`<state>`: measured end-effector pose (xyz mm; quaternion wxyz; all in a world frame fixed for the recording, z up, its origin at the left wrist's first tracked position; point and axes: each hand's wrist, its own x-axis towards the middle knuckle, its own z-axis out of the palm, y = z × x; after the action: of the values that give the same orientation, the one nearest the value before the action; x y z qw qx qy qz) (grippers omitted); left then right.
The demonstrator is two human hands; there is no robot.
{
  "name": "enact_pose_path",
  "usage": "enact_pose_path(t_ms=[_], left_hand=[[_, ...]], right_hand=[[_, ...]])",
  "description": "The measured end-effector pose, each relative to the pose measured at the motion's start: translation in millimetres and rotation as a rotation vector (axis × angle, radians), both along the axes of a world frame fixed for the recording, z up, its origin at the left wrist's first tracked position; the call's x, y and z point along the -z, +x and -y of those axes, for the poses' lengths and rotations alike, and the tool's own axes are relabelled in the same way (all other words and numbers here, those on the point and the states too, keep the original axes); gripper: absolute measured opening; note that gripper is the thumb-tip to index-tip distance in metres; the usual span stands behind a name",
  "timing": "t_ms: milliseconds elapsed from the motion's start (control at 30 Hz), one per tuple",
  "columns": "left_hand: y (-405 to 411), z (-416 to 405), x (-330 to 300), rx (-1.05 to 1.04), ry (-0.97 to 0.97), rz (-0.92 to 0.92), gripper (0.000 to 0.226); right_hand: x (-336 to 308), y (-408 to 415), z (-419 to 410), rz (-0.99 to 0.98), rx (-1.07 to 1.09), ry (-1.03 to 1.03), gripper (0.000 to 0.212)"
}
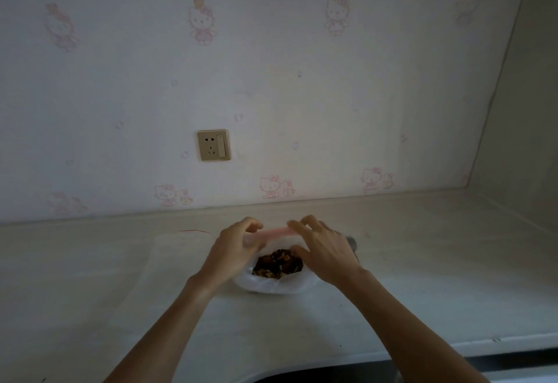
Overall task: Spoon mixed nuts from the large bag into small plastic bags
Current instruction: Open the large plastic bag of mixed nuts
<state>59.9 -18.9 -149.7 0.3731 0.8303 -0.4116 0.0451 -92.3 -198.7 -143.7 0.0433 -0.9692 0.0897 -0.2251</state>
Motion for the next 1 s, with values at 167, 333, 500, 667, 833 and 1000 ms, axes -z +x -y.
enact_pose_path(t_ms=[167,333,500,667,833,1000], left_hand=[[5.6,6.1,2.5,0.003,-0.084,-0.012,0.037],[9.4,17.7,-5.3,-0.070,-0.210,-0.287,0.039],[15.0,28.6,-9.0,-0.194,-0.280,-0.877,0.027],[14.6,29.9,-5.6,-0.207,-0.179,-0.927,0.015],[13.0,9.9,-8.3,-0.138,-0.125,-0.483,0.022],[1.7,-8.0,-13.6,0.058,0.090,-0.132,0.055]], right_hand=[[-3.5,20.7,-4.5,-0.042,0.141,0.384,0.031],[-3.2,43.5,-0.9,0.070,0.201,0.998,0.023],[-2.5,52.9,11.2,-0.008,0.309,1.391,0.029],[-6.4,52.0,20.2,-0.078,0.340,1.417,0.019],[-14.3,33.2,14.7,-0.064,0.117,0.943,0.053],[-17.9,18.1,9.0,-0.159,0.043,0.419,0.058]])
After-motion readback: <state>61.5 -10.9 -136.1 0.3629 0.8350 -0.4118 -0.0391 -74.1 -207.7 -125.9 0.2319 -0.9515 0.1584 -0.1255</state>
